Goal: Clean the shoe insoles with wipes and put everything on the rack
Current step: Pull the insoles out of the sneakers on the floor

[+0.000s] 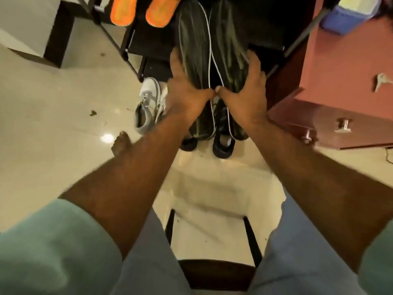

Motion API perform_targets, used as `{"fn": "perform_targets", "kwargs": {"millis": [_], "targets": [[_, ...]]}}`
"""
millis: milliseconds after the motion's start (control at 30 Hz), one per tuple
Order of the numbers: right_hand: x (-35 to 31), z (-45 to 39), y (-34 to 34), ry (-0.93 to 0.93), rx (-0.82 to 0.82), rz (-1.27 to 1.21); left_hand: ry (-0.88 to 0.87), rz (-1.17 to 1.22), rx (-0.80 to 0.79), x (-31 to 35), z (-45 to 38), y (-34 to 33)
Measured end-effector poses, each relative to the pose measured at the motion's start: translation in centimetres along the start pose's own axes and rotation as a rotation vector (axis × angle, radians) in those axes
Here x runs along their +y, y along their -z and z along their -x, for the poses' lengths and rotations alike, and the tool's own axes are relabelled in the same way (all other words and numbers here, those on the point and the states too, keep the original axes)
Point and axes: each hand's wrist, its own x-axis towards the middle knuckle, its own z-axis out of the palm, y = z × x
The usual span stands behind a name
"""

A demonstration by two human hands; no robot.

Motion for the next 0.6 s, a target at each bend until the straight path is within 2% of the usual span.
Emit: {"fn": "perform_targets", "kwargs": {"millis": [67, 167, 267, 367, 600], "targets": [[2.3, 3.1, -1.3, -0.039, -0.028, 0.004, 0.055, 0.030, 0.009, -3.5, 2.6, -1.4], [6.3, 6.8, -4.1, -0.117, -0.086, 0.053, 0.233, 0.001, 0.001, -9.3, 5.8, -3.7], [11.0, 10.1, -6.9, -0.206, -0.210, 0.155, 0.481, -0.108, -0.076, -14.5, 8.6, -6.1], [15.8, 12.2, -9.2, -0.280, -0.326, 0.267, 0.660, -0.189, -0.174, -18.1, 9.6, -8.5], [24.8, 11.7, -15.0, -0.353, -0.471, 0.468, 0.851, -0.249, -0.277, -26.5, 8.5, -14.9]]}}
